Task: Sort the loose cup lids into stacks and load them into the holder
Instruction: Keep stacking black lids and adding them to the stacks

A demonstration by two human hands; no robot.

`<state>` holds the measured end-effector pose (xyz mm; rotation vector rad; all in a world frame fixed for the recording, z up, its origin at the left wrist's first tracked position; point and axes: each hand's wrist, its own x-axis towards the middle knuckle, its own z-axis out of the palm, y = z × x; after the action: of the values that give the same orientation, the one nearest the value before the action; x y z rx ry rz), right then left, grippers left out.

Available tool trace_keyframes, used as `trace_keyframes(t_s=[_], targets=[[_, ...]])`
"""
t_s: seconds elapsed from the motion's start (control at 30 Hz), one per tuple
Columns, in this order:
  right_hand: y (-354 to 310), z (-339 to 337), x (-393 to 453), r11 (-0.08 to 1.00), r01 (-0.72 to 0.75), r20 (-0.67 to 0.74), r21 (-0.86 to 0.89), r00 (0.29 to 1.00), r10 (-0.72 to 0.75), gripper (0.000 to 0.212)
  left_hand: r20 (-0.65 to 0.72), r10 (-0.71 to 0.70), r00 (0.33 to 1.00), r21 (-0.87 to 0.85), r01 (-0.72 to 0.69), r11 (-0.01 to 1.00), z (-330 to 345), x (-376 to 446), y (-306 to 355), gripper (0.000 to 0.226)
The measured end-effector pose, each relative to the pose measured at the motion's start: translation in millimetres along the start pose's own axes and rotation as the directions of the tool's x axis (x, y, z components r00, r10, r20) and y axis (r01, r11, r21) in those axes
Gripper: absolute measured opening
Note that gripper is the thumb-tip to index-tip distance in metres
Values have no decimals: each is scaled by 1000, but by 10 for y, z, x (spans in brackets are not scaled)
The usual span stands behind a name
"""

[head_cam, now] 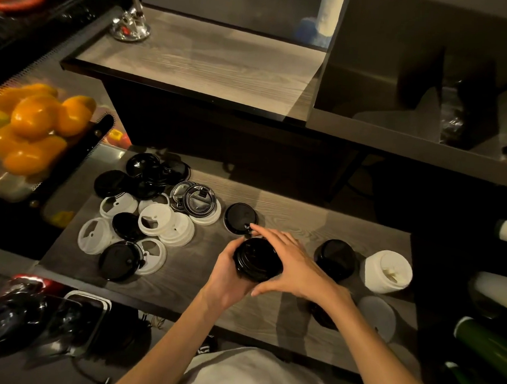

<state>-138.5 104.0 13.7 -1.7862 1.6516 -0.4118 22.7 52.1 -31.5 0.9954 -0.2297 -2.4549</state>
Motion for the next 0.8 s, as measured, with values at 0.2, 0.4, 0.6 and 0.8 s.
trace_keyframes(t_s=[0.2, 0.4, 0.6, 0.8], targets=[[-16, 31, -77, 993, -108, -123, 41, 986, 113, 87, -31, 18, 999, 38, -17, 999, 62, 18, -9, 51], [17, -256, -120, 964, -47, -95, 261, 993, 74, 76, 30, 19, 999, 49, -21, 999, 120, -62, 29, 57], [81, -644, -157, 953, 7, -164, 302, 985, 45, 75, 112, 29, 993, -84, -20, 996, 145, -190, 70, 54], [-107, -738, -104, 975, 141, 32, 172, 988, -148, 80, 69, 13, 998, 26, -15, 1000, 210, -223, 96, 64]])
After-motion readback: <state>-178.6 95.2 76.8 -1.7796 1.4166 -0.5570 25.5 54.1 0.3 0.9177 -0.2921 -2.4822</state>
